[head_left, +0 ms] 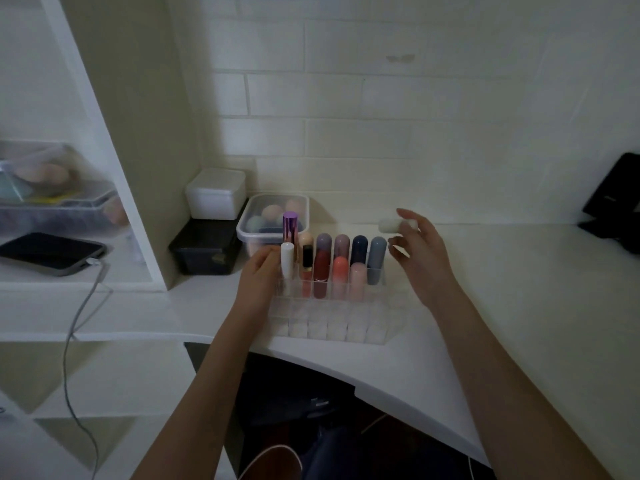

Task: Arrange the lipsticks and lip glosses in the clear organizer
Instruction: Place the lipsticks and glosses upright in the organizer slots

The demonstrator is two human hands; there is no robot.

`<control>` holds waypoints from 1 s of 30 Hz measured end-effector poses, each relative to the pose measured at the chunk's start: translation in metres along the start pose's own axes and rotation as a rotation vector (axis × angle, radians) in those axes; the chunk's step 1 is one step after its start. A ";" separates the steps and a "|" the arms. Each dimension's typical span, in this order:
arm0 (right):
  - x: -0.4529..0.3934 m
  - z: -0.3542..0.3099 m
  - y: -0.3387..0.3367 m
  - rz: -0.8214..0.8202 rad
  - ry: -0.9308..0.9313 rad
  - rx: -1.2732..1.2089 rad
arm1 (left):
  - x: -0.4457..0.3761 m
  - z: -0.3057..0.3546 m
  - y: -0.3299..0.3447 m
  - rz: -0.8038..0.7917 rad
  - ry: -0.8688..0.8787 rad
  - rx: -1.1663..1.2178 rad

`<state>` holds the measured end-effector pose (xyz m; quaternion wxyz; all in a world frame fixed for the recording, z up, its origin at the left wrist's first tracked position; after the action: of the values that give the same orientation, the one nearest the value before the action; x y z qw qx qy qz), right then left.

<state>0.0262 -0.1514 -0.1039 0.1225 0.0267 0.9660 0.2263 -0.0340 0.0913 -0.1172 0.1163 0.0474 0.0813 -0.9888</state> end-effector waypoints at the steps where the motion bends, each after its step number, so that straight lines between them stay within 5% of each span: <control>1: 0.003 -0.003 0.001 0.009 -0.004 -0.008 | 0.000 0.000 0.000 -0.001 0.001 -0.003; 16: 0.061 -0.035 0.011 0.041 -0.231 0.156 | -0.001 -0.005 -0.001 -0.001 -0.005 -0.020; 30: 0.082 -0.018 0.028 -0.156 -0.483 0.789 | -0.001 -0.004 -0.002 0.014 0.000 -0.006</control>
<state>-0.0579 -0.1252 -0.0938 0.3410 0.0506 0.9211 -0.1808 -0.0332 0.0938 -0.1211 0.1231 0.0478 0.0841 -0.9877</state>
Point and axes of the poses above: each hand's wrist, its own x-axis away from the middle knuckle, its own y-axis out of the palm, z = x × y, the point moved 5 cm from there along -x, towards the middle knuckle, and after that the axes turned 9 degrees about -x, right-handed, at the moved point
